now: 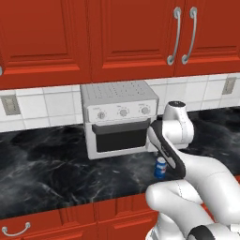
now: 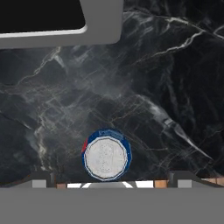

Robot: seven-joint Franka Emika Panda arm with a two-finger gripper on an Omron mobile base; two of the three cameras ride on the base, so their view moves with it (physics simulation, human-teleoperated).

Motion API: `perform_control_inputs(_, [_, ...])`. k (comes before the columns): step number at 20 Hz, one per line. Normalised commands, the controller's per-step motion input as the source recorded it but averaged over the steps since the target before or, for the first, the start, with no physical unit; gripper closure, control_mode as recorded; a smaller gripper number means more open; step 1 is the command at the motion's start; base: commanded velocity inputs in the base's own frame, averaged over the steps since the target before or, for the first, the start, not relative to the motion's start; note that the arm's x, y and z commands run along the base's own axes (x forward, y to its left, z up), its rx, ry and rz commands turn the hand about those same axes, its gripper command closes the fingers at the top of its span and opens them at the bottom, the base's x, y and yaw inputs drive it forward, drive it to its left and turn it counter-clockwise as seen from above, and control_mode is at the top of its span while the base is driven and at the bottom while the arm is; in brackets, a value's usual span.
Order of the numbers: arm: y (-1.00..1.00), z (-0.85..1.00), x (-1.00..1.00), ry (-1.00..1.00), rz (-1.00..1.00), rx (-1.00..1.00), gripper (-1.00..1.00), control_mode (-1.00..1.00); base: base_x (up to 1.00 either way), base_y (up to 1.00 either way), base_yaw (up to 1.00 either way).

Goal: Four empty soda cans are scattered around the kitchen. Gather all the cans and cluster them next to the stove for recycling.

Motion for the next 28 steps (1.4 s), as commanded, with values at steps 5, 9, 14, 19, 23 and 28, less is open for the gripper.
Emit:
perform_control_inputs(5, [0.02,-0.13,0.00,0.00,0.00,0.00,-1.00,-1.00,0.00,0.00,0.00])
perform_control_inputs(9, [0.01,-0.20,0.00,0.00,0.00,0.00,-1.00,-1.00,0.00,0.00,0.00])
perform_control_inputs(14, [0.01,-0.19,0.00,0.00,0.00,0.00,-1.00,-1.00,0.00,0.00,0.00])
perform_control_inputs(19, [0.04,-0.16,0.00,0.00,0.00,0.00,-1.00,-1.00,0.00,0.00,0.00])
perform_control_inputs(23, [0.02,-0.15,0.00,0.00,0.00,0.00,-1.00,-1.00,0.00,0.00,0.00])
perform_control_inputs(28, [0.00,-0.12,0.00,0.00,0.00,0.00,-1.00,-1.00,0.00,0.00,0.00])
